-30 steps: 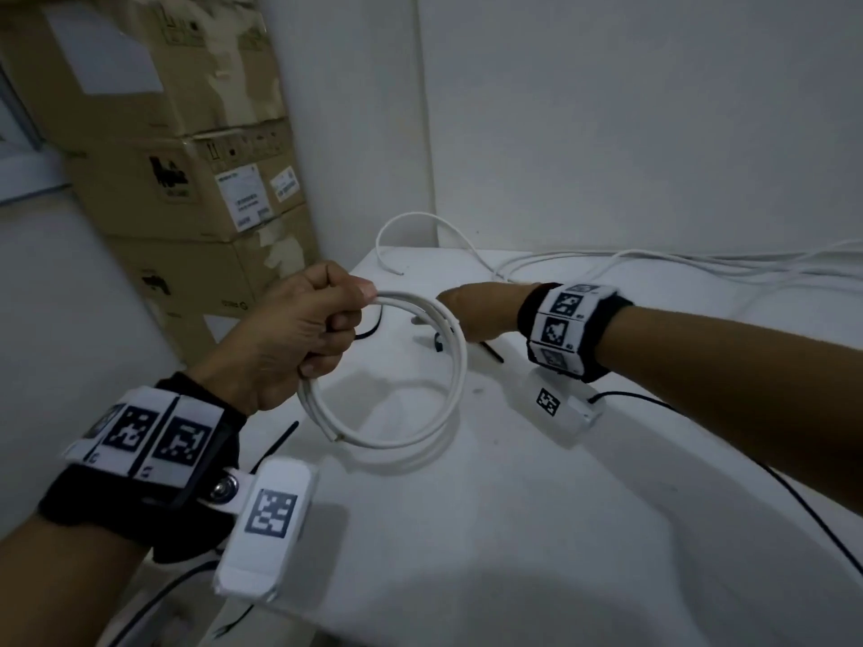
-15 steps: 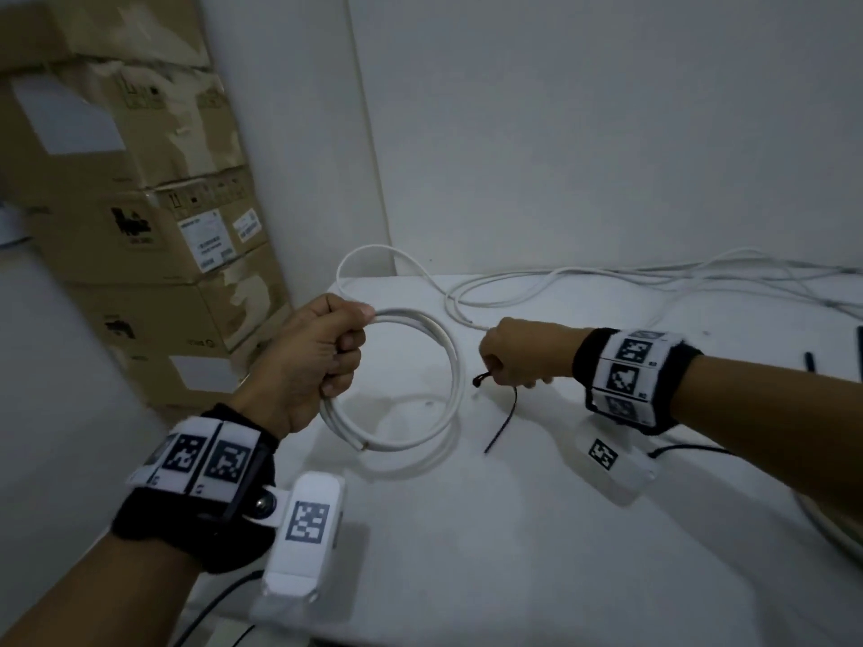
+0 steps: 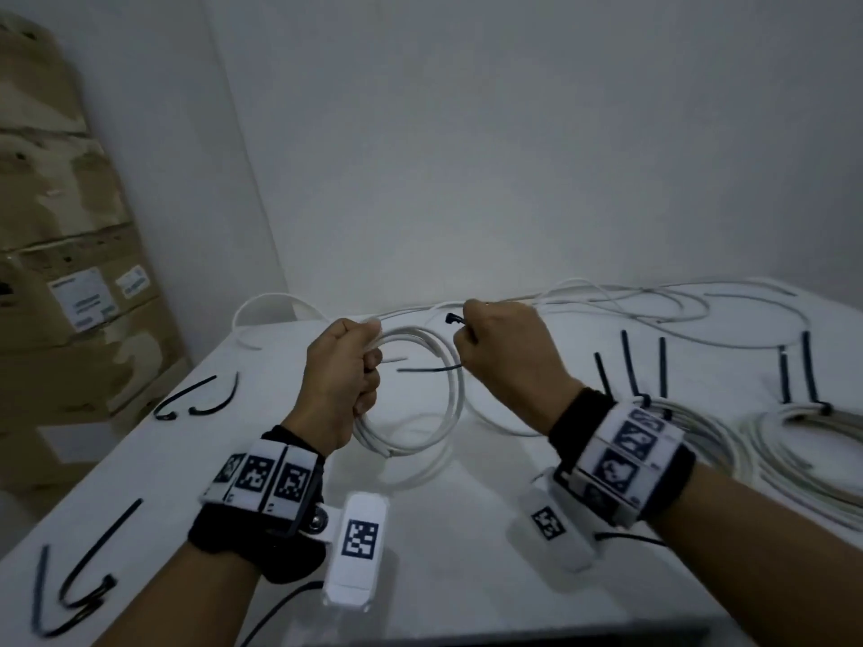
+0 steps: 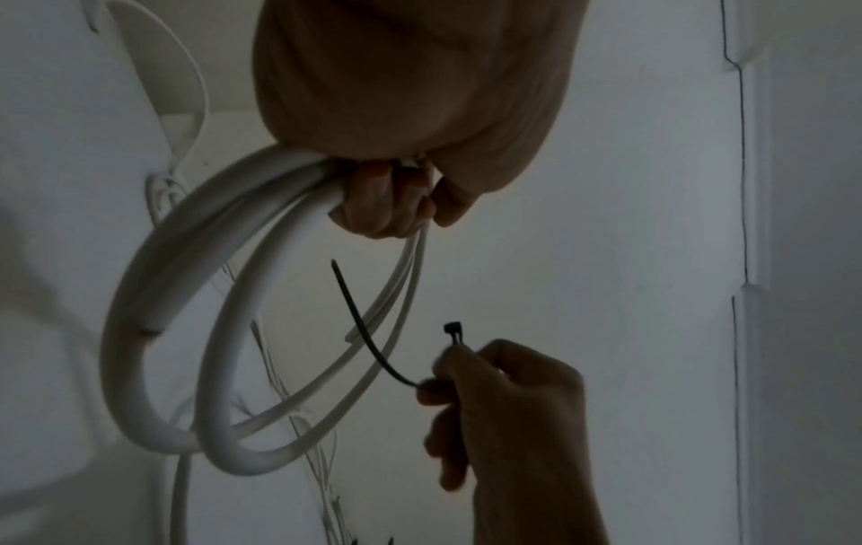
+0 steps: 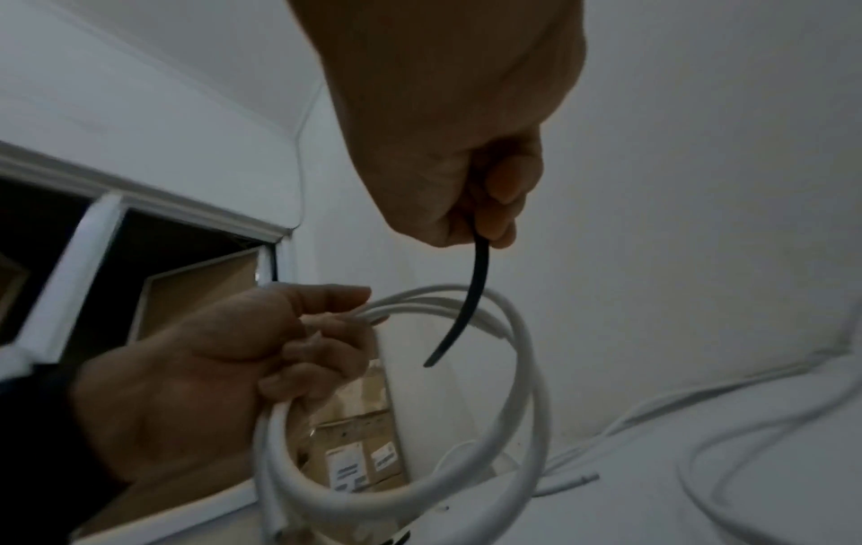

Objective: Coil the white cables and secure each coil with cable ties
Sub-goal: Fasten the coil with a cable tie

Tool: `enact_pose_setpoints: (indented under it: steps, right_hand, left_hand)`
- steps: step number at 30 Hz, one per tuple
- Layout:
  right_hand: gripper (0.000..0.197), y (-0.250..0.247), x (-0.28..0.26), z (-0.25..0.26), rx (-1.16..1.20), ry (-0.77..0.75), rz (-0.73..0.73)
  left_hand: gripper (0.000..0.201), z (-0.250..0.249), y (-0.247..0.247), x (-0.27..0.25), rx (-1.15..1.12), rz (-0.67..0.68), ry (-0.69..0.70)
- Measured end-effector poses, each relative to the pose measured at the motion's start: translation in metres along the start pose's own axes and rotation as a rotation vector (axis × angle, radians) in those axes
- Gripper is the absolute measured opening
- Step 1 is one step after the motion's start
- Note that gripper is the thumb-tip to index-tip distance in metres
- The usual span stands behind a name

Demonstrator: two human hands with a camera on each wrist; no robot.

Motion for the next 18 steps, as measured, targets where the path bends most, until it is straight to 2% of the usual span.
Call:
enact_pose_setpoints:
  steps: [2,4,9,13,15,18]
  right_hand:
    - [0.03,0.007,-0.004,-0.009,0.085,0.183,0.002]
    - [0.03,0.013,-0.011,-0.014,0.271,0.357,0.036]
    - [0.022,0.018,-0.028,0.0,1.107,0.598,-0.177]
    - [0.032,0.021,-0.033,0.008,1.5,0.635,-0.236]
    - [0.036,0.021,-0.032,0.01,1.529,0.615,-0.241]
    - [0.037,0.022,-0.032,0.011,1.409,0.522,-0.223]
  left_hand:
    - [0.029,0.003,0.019,-0.001,0.004,0.017,0.005]
    - [0.026,0.007,0.034,-0.001,0.03,0.024,0.012]
    - [0.021,0.017,0.05,0.003,0.053,0.0,0.029]
    - [0.016,0.019,0.046,0.008,0.016,-0.034,0.049]
    - [0.013,0.019,0.045,0.009,-0.013,-0.008,0.034]
    - [0.011,0.013,0.044,0.008,-0.02,0.072,-0.009]
Point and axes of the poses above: each hand's wrist, its own x-axis towards the middle knuckle, its own y-axis out of the palm, z = x × y, the point moved 1 cm from there along x, towards the middle knuckle, and after that the axes turned 11 degrees about z, right-handed, at the moved point
